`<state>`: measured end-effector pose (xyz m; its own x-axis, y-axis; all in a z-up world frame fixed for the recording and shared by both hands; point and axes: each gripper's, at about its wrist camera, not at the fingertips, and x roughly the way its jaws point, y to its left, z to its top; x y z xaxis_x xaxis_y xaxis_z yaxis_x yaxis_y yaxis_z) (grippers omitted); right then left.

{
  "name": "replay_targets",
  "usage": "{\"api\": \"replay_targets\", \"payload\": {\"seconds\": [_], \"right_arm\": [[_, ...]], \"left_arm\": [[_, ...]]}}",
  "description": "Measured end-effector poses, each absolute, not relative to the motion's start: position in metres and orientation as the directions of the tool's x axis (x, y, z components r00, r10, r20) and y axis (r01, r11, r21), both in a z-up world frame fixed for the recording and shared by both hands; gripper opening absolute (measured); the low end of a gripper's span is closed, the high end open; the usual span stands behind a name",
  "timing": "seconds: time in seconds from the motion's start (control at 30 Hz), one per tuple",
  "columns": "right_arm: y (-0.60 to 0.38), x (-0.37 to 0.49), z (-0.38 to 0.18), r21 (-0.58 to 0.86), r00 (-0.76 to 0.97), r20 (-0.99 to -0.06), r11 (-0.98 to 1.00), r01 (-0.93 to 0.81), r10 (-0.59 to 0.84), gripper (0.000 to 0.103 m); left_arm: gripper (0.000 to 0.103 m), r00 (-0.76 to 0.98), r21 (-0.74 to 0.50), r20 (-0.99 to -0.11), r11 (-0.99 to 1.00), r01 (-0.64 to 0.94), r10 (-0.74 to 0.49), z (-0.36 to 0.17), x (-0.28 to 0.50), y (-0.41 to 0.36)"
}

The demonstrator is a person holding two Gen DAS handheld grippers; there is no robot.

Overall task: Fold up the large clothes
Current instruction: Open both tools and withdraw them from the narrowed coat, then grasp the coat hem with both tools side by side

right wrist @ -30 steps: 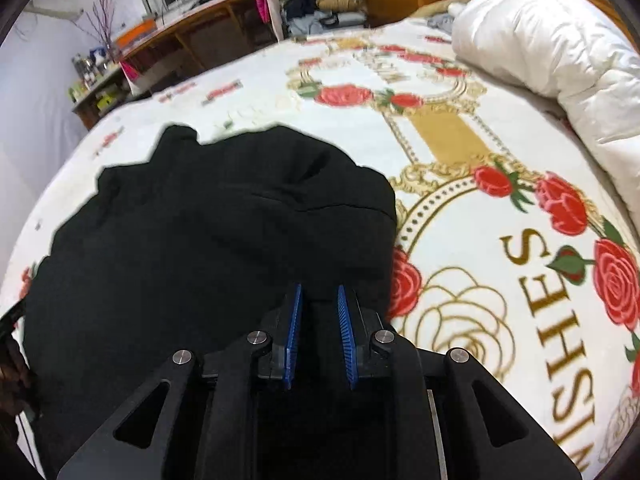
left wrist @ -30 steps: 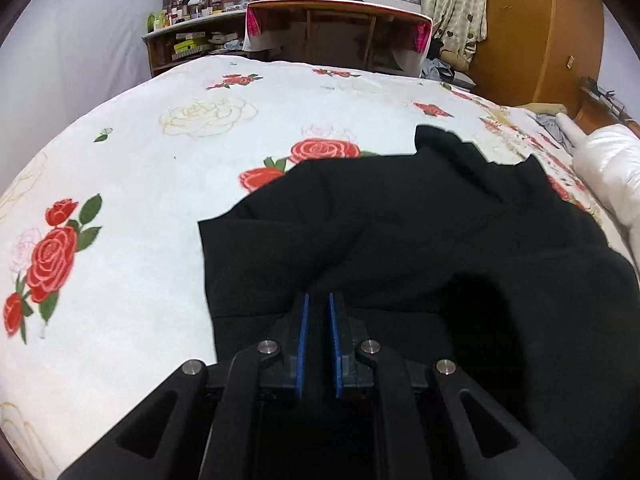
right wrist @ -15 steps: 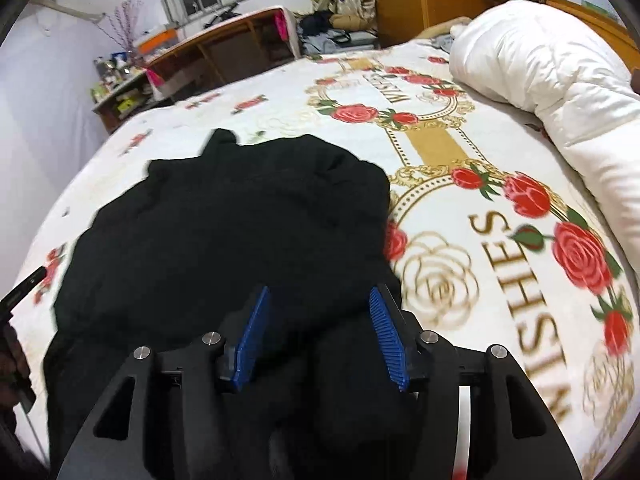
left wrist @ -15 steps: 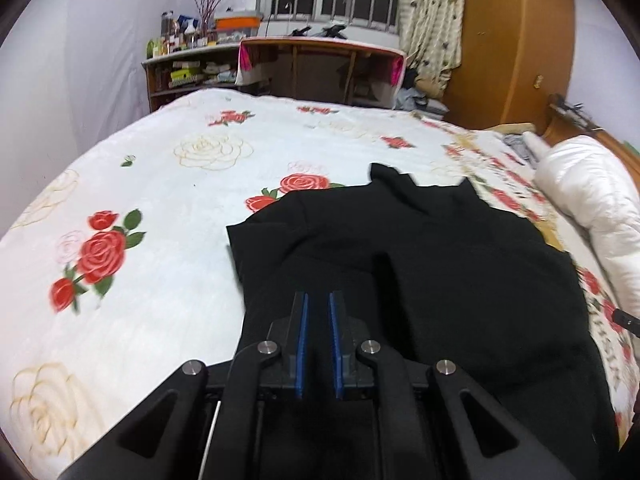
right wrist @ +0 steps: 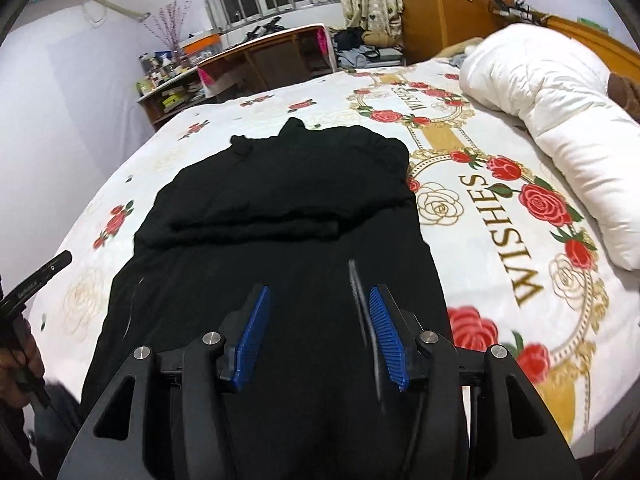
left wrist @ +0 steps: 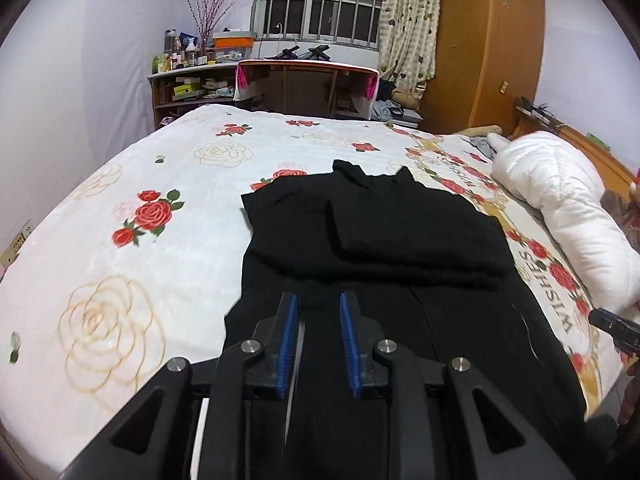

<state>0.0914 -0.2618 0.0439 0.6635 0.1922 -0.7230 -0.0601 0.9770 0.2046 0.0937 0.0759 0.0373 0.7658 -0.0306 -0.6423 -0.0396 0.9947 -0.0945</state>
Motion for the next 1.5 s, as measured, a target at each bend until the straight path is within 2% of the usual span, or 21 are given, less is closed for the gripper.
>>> {"api": "replay_targets", "payload": {"seconds": [0.4, 0.6, 0.77, 1.13, 1.33, 1.5], "right_arm": [[-0.246, 0.011, 0.043, 0.187, 0.665, -0.720, 0.978, -0.091, 0.200, 0.053], [-0.253, -0.006, 0.038, 0.206, 0.665, -0.720, 0.976, -0.068, 0.199, 0.058], [-0.258, -0.012, 0.038, 0.212, 0.672, -0.715, 0.976, -0.059, 0.196, 0.059], [-0.270, -0.018, 0.028, 0.222, 0.660, -0.727, 0.975, -0.031, 0.187, 0.064], [-0.286, -0.009, 0.012, 0.233, 0.627, -0.760, 0.973, 0.012, 0.174, 0.069], [-0.307, 0.001, -0.003, 0.251, 0.598, -0.785, 0.966, 0.064, 0.164, 0.069]], "left_arm": [[0.024, 0.751, -0.084, -0.659, 0.996, -0.016, -0.044, 0.034, 0.023, 0.073], [0.038, 0.747, -0.081, -0.664, 0.996, -0.029, -0.032, 0.030, 0.006, 0.076], [0.047, 0.750, -0.087, -0.660, 0.996, -0.034, -0.032, 0.030, -0.002, 0.077], [0.059, 0.736, -0.096, -0.675, 0.995, -0.020, -0.051, 0.016, -0.012, 0.081], [0.063, 0.702, -0.099, -0.710, 0.995, -0.032, -0.048, -0.003, -0.005, 0.092], [0.063, 0.662, -0.100, -0.749, 0.993, -0.067, -0.030, -0.023, 0.002, 0.106]]}}
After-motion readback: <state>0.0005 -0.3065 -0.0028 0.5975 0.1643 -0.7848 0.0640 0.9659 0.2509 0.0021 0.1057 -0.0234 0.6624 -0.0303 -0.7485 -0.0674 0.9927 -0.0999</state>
